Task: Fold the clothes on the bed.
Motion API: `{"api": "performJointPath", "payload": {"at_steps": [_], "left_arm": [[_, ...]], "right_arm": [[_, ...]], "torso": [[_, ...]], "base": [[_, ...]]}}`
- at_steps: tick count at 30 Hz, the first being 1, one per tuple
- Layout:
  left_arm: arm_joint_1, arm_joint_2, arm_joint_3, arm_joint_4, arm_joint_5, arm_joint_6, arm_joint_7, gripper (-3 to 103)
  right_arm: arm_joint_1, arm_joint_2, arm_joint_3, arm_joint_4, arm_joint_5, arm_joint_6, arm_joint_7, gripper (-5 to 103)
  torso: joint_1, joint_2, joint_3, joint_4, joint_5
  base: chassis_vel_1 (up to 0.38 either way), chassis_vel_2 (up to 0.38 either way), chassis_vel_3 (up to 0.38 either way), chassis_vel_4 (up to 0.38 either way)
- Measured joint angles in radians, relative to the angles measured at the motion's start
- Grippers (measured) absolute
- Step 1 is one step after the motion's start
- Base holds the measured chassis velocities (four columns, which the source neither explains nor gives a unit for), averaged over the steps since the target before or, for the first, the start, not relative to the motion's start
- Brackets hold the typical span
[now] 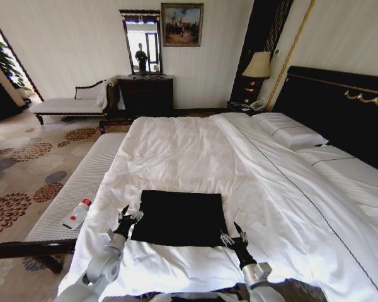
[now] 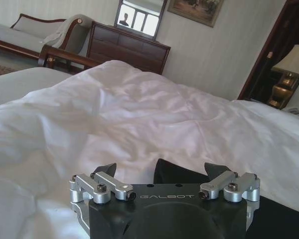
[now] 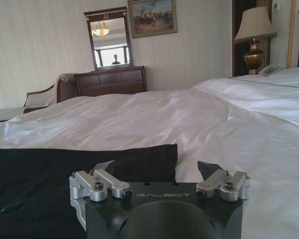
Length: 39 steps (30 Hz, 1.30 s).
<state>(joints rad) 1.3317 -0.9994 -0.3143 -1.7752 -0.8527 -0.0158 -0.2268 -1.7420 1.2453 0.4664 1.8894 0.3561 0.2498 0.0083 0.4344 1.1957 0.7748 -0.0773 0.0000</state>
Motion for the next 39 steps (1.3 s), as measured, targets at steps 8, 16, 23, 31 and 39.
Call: {"api": "performJointPath", "payload": {"at_steps": [8,16,23,31,39], "left_arm": [[-0.166,-0.072,0.036,0.226,-0.02,0.008,0.068,98],[-0.336,-0.137,0.101,0.381,-0.023,0.026,0.098,89],[-0.401,-0.157,0.161,0.48,-0.026,0.034,0.125,72],[-0.437,-0.171,0.189,0.538,-0.026,0.043,0.127,58],[-0.437,-0.165,0.194,0.532,-0.023,0.04,0.129,31]], "right_arm": [[0.011,-0.009,0.002,0.003,0.006,-0.017,0.008,100],[0.013,-0.005,0.024,0.007,0.009,-0.032,0.023,100],[-0.009,0.003,0.043,0.024,0.006,-0.034,0.025,100],[-0.009,-0.005,0.05,0.039,0.022,-0.042,0.029,100],[-0.001,-0.006,0.042,0.038,0.023,-0.045,0.033,100]], "torso": [[0.0,0.0,0.0,0.0007,0.0],[0.0,0.0,0.0,0.0011,0.0003],[0.0,0.0,0.0,0.0015,-0.0002],[0.0,0.0,0.0,0.0014,0.0002],[0.0,0.0,0.0,0.0013,0.0]], "base": [[0.0,0.0,0.0,0.0],[0.0,0.0,0.0,0.0],[0.0,0.0,0.0,0.0],[0.0,0.0,0.0,0.0],[0.0,0.0,0.0,0.0]]}}
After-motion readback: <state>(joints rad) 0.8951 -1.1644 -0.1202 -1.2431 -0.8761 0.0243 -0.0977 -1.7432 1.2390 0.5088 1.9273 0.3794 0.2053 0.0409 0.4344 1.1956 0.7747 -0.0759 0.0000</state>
